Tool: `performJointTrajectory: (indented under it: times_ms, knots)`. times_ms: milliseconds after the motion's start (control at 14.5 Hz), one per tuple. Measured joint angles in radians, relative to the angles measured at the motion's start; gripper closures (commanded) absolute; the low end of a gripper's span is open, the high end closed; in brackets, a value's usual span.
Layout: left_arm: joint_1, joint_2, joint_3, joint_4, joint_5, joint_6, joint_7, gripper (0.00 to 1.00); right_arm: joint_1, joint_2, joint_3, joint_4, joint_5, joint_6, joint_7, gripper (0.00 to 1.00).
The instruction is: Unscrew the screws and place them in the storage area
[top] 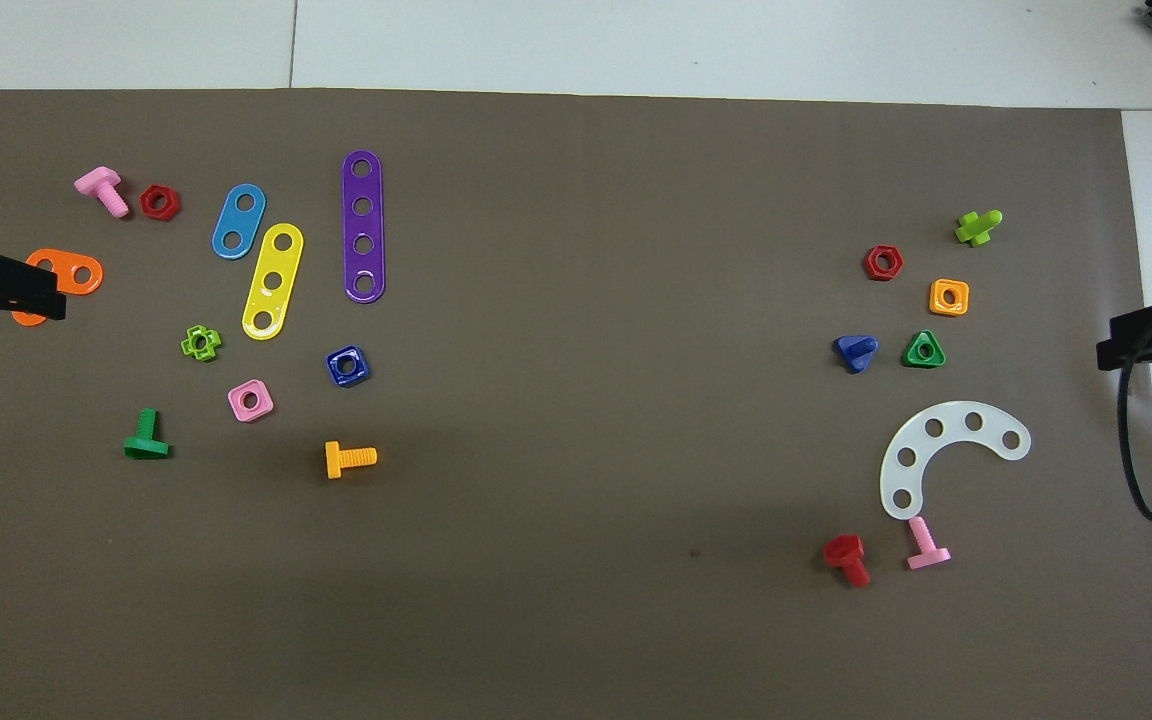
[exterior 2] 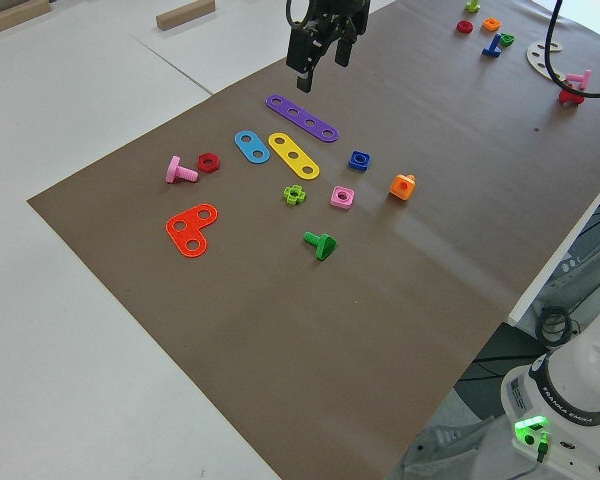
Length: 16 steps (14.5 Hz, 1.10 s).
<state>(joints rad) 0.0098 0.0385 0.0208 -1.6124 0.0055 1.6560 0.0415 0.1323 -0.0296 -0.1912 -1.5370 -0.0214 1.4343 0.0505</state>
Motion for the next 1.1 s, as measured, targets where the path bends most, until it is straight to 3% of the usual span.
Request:
performJointTrajectory:
  times_ms: [1100]
  knots:
    - [0.0,0.0,0.0,0.0,0.0,0.0,0.0,0.0,0.003,-0.021,0.008,-0.02,0.0,0.0,-0.026,0.0]
